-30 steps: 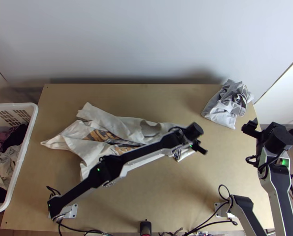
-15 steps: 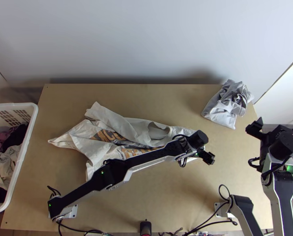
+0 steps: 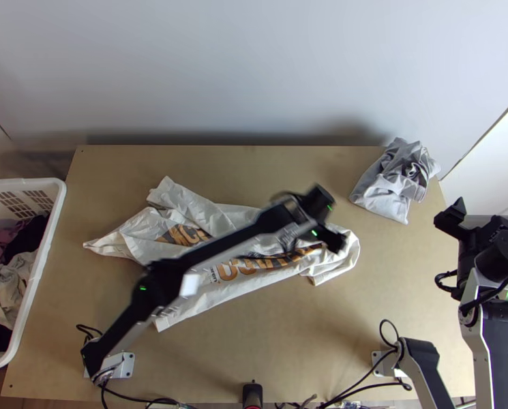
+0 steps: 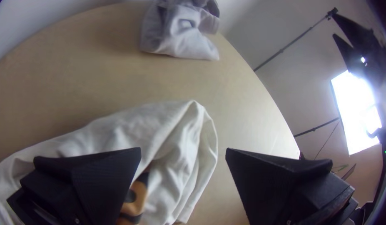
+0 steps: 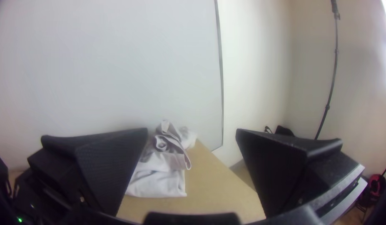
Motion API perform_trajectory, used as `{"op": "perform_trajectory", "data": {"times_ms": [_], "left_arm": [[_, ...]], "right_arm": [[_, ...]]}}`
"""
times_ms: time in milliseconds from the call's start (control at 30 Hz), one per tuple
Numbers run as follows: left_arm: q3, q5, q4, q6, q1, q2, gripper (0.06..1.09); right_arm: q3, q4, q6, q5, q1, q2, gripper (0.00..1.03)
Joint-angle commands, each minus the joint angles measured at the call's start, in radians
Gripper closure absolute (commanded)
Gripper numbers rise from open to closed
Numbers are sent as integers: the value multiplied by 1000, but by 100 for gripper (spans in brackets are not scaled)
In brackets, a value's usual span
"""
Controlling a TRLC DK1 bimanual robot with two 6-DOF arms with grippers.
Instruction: Fold the t-shirt
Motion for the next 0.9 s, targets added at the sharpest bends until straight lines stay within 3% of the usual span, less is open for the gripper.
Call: {"op": "perform_trajectory", "data": {"times_ms": [0,367,867], "left_arm": [[-93,-46,-261,46,129,-209,10],[-740,-147,-273,170,258,-715,10],[-1175,-161,-365,132,413,-1151,10]], "right_arm": [[6,-13,-5,-23,-1,7,5],[-25,-13,-29,-53,17,27,5],[-81,47,-54,-60,48,107,5]]}}
